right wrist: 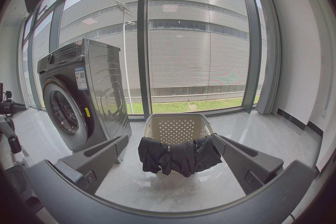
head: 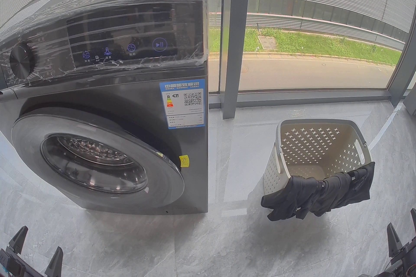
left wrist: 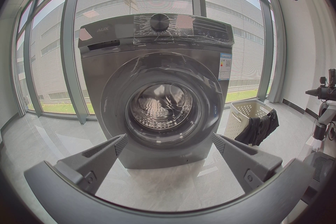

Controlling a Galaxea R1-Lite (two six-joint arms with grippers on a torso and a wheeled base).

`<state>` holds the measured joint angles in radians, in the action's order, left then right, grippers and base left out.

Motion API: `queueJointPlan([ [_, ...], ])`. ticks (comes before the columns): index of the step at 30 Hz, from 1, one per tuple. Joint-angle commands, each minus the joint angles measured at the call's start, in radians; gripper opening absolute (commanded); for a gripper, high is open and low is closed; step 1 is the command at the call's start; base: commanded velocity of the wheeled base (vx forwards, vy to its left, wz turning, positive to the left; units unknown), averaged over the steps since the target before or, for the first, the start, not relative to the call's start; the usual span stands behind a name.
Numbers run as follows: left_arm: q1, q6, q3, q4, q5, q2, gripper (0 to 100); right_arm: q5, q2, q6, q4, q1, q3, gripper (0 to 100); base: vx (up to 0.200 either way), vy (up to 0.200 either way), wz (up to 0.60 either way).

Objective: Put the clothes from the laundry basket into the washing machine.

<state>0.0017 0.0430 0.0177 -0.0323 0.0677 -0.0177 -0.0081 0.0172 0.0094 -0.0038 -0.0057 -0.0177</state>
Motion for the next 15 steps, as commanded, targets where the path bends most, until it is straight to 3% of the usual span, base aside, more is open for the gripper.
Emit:
queueJointPlan([
  [1,0.000,0.000,-0.018,0.000,0.000,0.018,100,0.000,-0.016,0.000,-0.001,0.000,0.016,100,0.000,0.200,0.00],
  [5,0.000,0.003,-0.018,0.000,-0.002,0.018,100,0.000,-0.016,0.000,-0.001,0.000,0.016,100,0.000,0.200,0.00],
  [15,0.000,0.003,-0.018,0.000,-0.002,0.018,100,0.000,-0.016,0.000,-0.001,-0.002,0.016,100,0.000,0.000,0.00],
])
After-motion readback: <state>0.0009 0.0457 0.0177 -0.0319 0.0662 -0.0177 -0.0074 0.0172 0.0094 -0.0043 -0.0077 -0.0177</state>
